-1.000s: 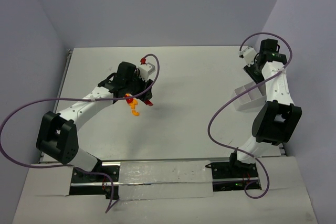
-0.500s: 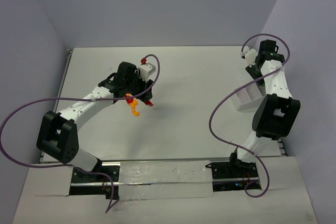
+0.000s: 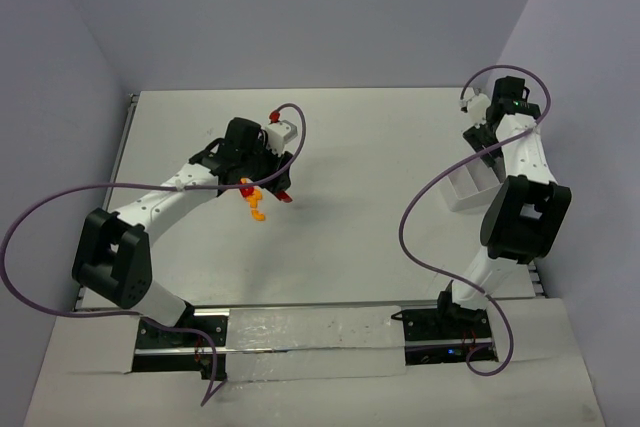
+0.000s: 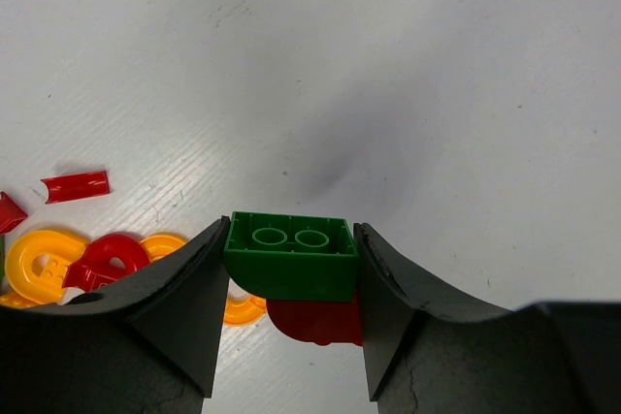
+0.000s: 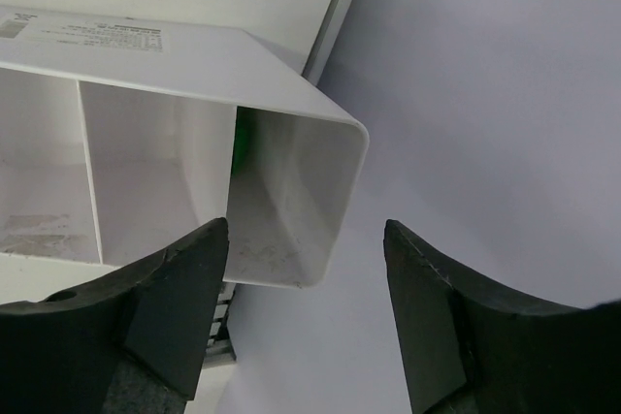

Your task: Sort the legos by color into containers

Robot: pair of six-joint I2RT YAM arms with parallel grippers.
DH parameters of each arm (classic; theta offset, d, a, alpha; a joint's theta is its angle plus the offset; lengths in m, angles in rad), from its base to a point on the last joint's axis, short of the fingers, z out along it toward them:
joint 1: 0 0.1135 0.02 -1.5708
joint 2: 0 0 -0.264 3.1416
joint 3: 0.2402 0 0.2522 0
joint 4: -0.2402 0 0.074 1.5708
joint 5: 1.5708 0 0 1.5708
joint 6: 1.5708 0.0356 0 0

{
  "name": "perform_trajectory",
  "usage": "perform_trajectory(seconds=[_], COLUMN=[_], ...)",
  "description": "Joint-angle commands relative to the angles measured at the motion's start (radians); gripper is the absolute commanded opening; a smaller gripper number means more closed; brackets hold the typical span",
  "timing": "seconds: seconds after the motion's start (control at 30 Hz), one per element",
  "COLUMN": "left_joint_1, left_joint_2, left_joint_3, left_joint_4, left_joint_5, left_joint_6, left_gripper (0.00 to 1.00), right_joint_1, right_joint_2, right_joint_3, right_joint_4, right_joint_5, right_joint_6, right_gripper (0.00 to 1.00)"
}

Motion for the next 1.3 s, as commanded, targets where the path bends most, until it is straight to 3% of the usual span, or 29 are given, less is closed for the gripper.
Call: perform_trajectory(seconds=[0.0,0.13,0.2,0.27,0.37,0.5,0.63,0.8,0.93,1.27], left_joint_1=[-0.001,0.02,0.044,0.078,0.104,0.112,0.112,0.111,0.097,0.052], left_joint_2=[0.001,-0.012,-0.016,-0.026,-0.04,-0.064,-0.061,-0.044,-0.032,-0.005], left_joint_3=[0.052,0.074,0.099,0.124,0.136,0.154,0.175,0.202,0.217,0.243], left_joint_4=[0.026,0.028,0.031,0.04,0.049,0.053,0.05,0.051,0.048,0.033], left_joint_5=[0.01,0.017,0.041,0.082,0.123,0.085,-0.033,-0.148,-0.204,-0.253], left_joint_6=[-0.003,-0.049,-0.119,-0.187,-0.248,-0.335,-0.466,-0.591,-0.611,-0.607], left_gripper=[0.01,0.0,0.0,0.0,0.0,0.0,0.0,0.0,0.0,0.0], right_joint_1=[-0.007,0.015,0.038,0.086,0.154,0.357,0.488,0.578,0.616,0.728], right_joint_2=[-0.011,-0.055,-0.07,-0.104,-0.141,-0.178,-0.147,-0.088,-0.074,0.005], right_joint_3=[0.032,0.202,0.283,0.331,0.308,0.171,0.123,0.051,-0.006,0.016], right_joint_4=[0.025,-0.095,-0.171,-0.211,-0.184,-0.035,0.03,0.243,0.428,0.55], right_joint_5=[-0.005,-0.178,-0.312,-0.473,-0.624,-0.846,-0.91,-1.042,-1.054,-0.965], right_joint_6=[0.019,0.141,0.249,0.353,0.526,0.78,0.861,1.157,1.33,1.431], right_gripper=[0.75,0.88,0.97,1.0,1.0,1.0,1.0,1.0,1.0,0.96])
